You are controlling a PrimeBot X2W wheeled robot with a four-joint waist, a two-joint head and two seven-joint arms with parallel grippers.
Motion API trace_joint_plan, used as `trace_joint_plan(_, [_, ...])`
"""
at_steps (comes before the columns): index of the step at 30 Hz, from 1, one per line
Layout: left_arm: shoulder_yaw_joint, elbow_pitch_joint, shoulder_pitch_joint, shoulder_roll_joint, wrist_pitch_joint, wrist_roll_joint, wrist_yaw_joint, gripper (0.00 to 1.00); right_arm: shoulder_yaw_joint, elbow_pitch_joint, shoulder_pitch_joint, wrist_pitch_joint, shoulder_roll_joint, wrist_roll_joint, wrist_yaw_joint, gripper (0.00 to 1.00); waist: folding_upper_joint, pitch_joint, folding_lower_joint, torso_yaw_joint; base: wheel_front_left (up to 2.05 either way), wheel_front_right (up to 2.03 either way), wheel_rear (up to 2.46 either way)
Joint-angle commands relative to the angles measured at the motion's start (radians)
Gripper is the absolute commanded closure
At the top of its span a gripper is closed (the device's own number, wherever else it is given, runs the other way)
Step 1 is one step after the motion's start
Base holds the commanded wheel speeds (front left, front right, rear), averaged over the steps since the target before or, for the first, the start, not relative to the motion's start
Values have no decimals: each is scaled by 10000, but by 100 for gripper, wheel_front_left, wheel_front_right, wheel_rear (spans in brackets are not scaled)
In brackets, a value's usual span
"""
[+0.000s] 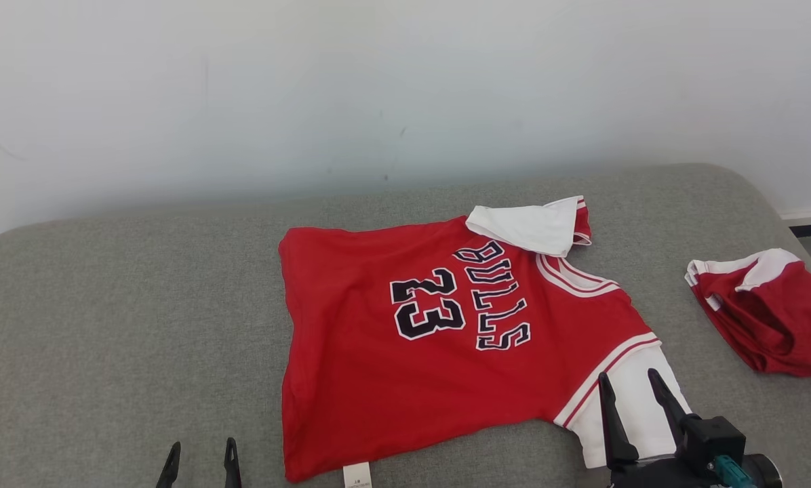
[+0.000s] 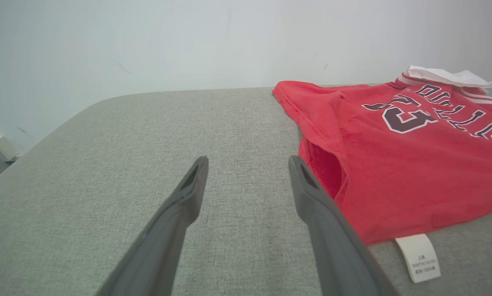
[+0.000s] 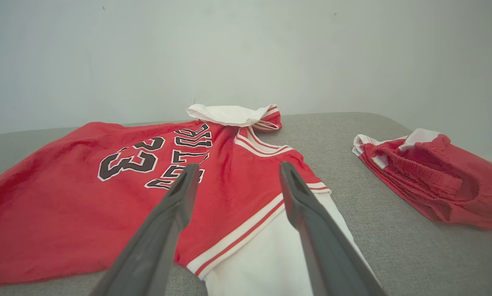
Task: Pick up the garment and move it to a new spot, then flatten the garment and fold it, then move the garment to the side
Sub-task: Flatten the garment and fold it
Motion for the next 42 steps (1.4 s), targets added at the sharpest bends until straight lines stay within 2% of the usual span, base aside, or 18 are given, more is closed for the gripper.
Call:
trace_joint_plan(1, [37, -38, 72, -10, -30, 95, -6, 0, 10, 51, 111, -6, 26, 152, 5, 0, 0, -28, 1, -8, 0, 0, 0])
trace_joint_plan(14, [-78, -158, 227, -9, -30, 22, 128, 0, 116, 252, 158, -8, 31, 293, 5, 0, 0, -26, 1, 9, 0, 0, 0])
trace_joint_plan(23, [-751, 157, -52, -10, -29, -719, -60, 0, 143, 396, 26, -8, 30, 121, 5, 0, 0, 480, 1, 84, 0, 0, 0])
trace_joint_plan(36, [-1793, 911, -610, -6, -29, -1337, -29, 0, -76, 678, -283, -8, -65, -180, 5, 0, 0, 1192, 1, 33, 0, 0, 0])
trace_joint_plan(42, [-2004, 1220, -799, -6, -29, -1576, 43, 0, -579, 792, -353, -6, -212, -298, 5, 0, 0, 1371, 1, -51, 0, 0, 0])
